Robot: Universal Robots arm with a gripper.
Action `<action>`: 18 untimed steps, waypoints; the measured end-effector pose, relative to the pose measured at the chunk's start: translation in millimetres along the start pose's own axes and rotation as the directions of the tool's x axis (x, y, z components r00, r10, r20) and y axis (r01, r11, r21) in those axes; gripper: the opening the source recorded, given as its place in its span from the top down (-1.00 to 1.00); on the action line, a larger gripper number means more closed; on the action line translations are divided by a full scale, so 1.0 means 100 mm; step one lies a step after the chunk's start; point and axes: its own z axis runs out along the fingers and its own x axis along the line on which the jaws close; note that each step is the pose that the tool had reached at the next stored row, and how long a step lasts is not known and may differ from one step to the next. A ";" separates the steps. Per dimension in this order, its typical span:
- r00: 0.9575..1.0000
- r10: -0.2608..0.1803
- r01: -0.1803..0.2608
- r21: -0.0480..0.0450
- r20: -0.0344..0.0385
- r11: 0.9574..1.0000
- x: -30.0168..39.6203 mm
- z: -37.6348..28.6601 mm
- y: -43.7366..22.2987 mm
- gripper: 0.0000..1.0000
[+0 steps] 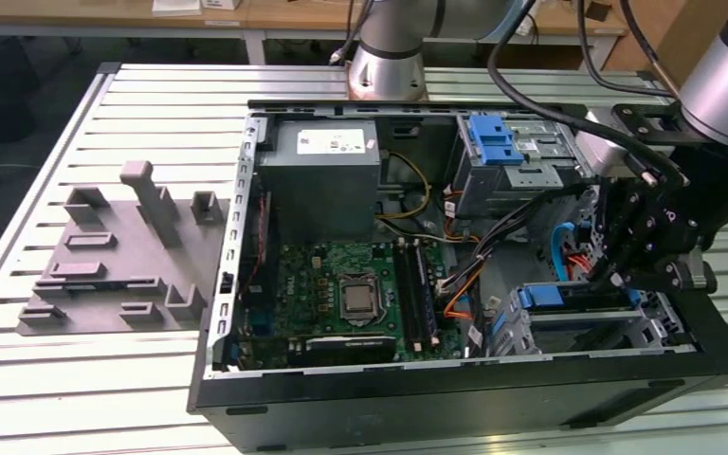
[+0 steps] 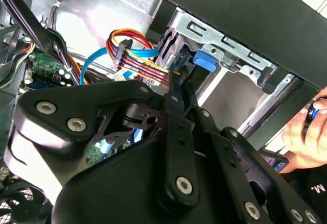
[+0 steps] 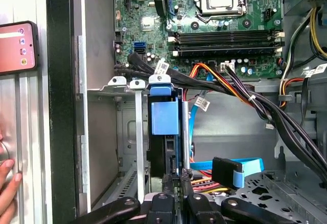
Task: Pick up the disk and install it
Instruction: 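Insert the first disk wire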
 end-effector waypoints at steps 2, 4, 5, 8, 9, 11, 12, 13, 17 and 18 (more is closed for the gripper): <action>1.000 0.000 0.000 0.000 0.000 1.000 0.000 0.000 0.000 0.65; 1.000 0.000 0.000 0.000 0.000 1.000 0.001 -0.019 0.000 0.53; 1.000 0.000 0.000 0.000 0.000 1.000 0.002 -0.038 0.000 0.53; 1.000 0.000 0.000 0.000 0.000 1.000 0.004 -0.085 0.001 0.53; 1.000 0.000 0.000 0.000 0.000 1.000 0.005 -0.100 0.001 0.53; 1.000 0.000 0.000 0.000 0.000 1.000 0.006 -0.112 0.001 0.56; 1.000 0.000 0.000 0.000 0.000 1.000 0.006 -0.112 0.001 0.69; 1.000 0.000 0.000 0.000 0.000 1.000 0.006 -0.112 0.001 0.69; 1.000 0.000 0.000 0.000 0.000 1.000 0.006 -0.118 0.001 0.79; 1.000 0.000 0.000 0.000 0.000 1.000 0.007 -0.119 0.001 0.79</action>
